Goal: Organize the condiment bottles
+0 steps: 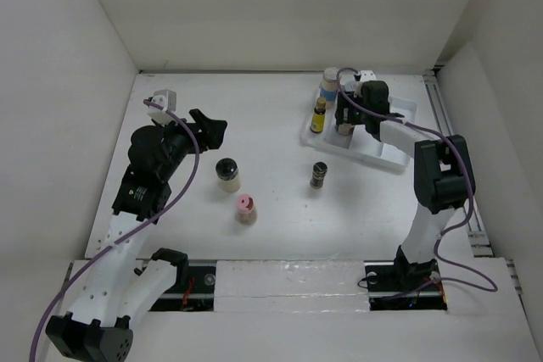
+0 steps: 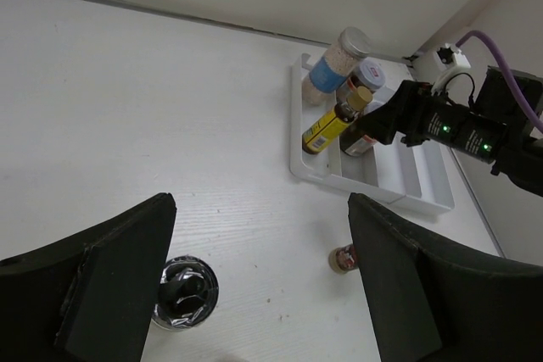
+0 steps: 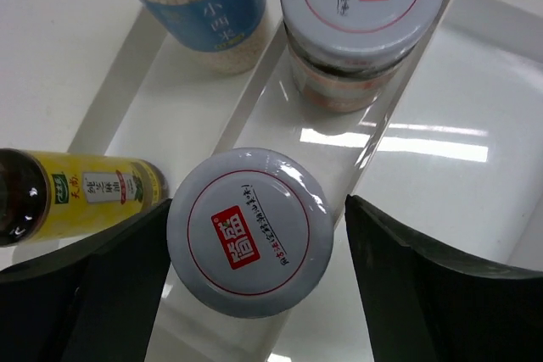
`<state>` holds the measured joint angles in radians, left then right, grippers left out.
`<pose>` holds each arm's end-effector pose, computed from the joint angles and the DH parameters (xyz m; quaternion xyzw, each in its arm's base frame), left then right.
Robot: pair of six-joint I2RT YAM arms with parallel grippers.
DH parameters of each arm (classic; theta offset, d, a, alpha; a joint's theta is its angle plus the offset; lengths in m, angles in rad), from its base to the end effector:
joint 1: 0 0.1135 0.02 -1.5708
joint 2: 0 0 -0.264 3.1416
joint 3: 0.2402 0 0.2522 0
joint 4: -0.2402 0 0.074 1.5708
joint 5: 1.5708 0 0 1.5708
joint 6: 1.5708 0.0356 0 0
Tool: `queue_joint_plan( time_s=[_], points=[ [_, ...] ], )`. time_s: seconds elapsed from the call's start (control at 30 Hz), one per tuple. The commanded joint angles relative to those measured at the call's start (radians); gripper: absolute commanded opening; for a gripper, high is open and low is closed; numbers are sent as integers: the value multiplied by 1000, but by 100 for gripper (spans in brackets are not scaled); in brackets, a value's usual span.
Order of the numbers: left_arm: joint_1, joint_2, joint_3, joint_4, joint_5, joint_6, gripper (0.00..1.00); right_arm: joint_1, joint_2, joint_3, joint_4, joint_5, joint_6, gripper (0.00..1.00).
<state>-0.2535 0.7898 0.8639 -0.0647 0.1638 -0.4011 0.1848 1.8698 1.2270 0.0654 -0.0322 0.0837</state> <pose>0.1758 -0.0515 0.3800 0.0062 0.7038 -0.2821 0.6519 0.4142 0.0786 0.2072 -0.0521 0.8775 0.0778 0.4703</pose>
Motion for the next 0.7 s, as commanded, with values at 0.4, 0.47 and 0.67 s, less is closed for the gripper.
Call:
queue_joint_plan(
  time_s=[0.4, 0.47, 0.67],
  points=[
    [-3, -35, 11, 29, 8, 11, 79, 139, -441, -182, 140, 101, 10, 77],
    [-3, -47, 11, 29, -6, 2, 76, 247, -501, -256, 198, 20, -7, 32],
    [-3, -109, 1, 29, -116, -7, 30, 529, -416, -161, 163, -252, -128, 41]
  ],
)
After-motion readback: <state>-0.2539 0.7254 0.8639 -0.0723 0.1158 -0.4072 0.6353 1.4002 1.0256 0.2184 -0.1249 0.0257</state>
